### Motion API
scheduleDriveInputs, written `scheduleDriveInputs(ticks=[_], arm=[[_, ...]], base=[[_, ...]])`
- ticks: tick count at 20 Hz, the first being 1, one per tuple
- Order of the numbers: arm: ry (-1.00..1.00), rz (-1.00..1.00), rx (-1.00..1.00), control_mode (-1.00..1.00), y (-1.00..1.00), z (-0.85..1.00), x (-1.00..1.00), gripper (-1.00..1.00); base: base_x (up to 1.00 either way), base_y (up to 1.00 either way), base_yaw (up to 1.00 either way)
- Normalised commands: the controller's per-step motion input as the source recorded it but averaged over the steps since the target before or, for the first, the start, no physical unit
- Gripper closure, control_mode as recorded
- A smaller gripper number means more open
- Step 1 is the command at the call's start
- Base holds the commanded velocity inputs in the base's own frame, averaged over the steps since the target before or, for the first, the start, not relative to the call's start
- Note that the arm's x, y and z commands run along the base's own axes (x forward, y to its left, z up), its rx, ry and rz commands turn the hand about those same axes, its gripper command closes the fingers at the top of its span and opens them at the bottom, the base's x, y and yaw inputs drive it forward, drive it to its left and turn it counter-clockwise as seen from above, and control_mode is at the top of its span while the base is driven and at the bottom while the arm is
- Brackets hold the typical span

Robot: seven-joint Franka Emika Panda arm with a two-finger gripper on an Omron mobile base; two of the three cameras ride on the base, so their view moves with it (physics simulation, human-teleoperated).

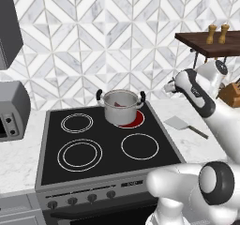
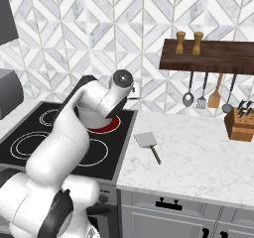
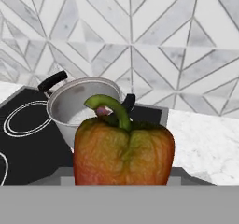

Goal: Put the bell pepper and potato in the pot. Retrieve the spatula and lightly stir the vegetables in the pot.

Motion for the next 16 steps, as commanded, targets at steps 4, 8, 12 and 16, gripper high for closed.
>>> scheduleDriveInputs(ticks=[4, 8, 12, 16], arm=[[0.07, -0.01, 0.00, -1.00, 1.00, 0.45, 0.46, 1.00], [0.29, -0.06, -0.10, -1.00, 0.98, 0.02, 0.64, 1.00], [0.40, -0.06, -0.16, -1.00, 0.84, -0.23, 0.78, 1.00], [0.36, -0.11, -0.14, -1.00, 0.33, -0.26, 0.58, 1.00]], base=[[0.00, 0.00, 0.00], [0.00, 0.00, 0.00], [0.00, 0.00, 0.00], [0.00, 0.00, 0.00]])
